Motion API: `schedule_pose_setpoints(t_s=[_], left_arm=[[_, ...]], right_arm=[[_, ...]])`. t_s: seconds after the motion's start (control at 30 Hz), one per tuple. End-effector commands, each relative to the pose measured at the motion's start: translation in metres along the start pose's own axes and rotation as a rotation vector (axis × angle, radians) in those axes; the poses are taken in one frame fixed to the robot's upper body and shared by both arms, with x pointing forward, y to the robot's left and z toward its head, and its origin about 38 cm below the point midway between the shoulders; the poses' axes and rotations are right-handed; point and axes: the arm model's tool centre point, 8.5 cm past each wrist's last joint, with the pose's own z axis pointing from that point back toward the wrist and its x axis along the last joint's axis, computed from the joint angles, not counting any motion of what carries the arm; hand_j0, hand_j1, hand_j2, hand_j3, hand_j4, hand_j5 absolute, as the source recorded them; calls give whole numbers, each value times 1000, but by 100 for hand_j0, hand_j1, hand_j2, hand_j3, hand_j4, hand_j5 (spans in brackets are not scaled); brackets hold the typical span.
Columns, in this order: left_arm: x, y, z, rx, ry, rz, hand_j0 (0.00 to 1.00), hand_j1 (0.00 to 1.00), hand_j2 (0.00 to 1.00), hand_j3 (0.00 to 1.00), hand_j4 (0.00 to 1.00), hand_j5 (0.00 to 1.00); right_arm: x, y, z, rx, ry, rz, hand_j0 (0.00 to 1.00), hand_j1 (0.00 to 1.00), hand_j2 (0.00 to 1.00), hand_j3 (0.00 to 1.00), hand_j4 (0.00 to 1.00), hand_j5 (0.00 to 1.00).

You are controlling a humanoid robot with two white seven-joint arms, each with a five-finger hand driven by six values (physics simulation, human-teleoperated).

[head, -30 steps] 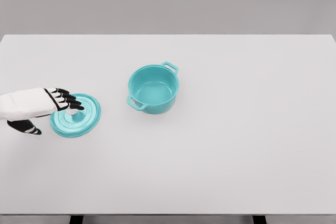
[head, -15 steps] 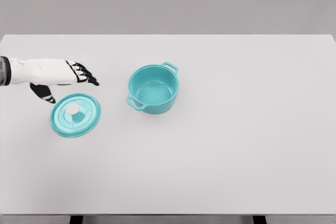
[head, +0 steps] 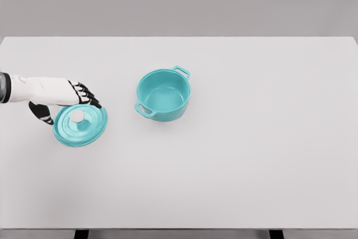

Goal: Cover the pot with left arm

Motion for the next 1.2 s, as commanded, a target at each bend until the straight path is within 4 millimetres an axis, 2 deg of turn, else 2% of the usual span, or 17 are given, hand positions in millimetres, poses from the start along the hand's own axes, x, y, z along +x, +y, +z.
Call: schedule_pose_setpoints(t_s=[0.0, 0.13, 0.47, 0.83, 0.93, 1.17], left_arm=[[2, -3, -1, -6, -9, 5, 96, 96, 96, 96, 96, 96], [6, -1, -2, -5, -18, -3, 85, 85, 85, 85, 85, 85], [8, -6, -8, -19, -29, 4, 84, 84, 84, 84, 84, 84], [-3, -14, -8, -30, -3, 33, 81, 81, 81, 81, 81, 81], [-4, -14, -15, -28, -7, 41, 80, 80, 80, 80, 80, 80], [-7, -16, -19, -33, -1, 49, 78, 78, 78, 78, 78, 78]], right_arm=[[0, 0, 0, 0, 0, 0, 100, 100, 100, 100, 100, 100], [0, 0, 0, 0, 0, 0, 100, 100, 100, 100, 100, 100], [0, 0, 0, 0, 0, 0, 100, 100, 100, 100, 100, 100], [0, 0, 0, 0, 0, 0, 100, 100, 100, 100, 100, 100], [0, 0, 0, 0, 0, 0, 100, 100, 100, 100, 100, 100], [0, 0, 0, 0, 0, 0, 100, 100, 100, 100, 100, 100]])
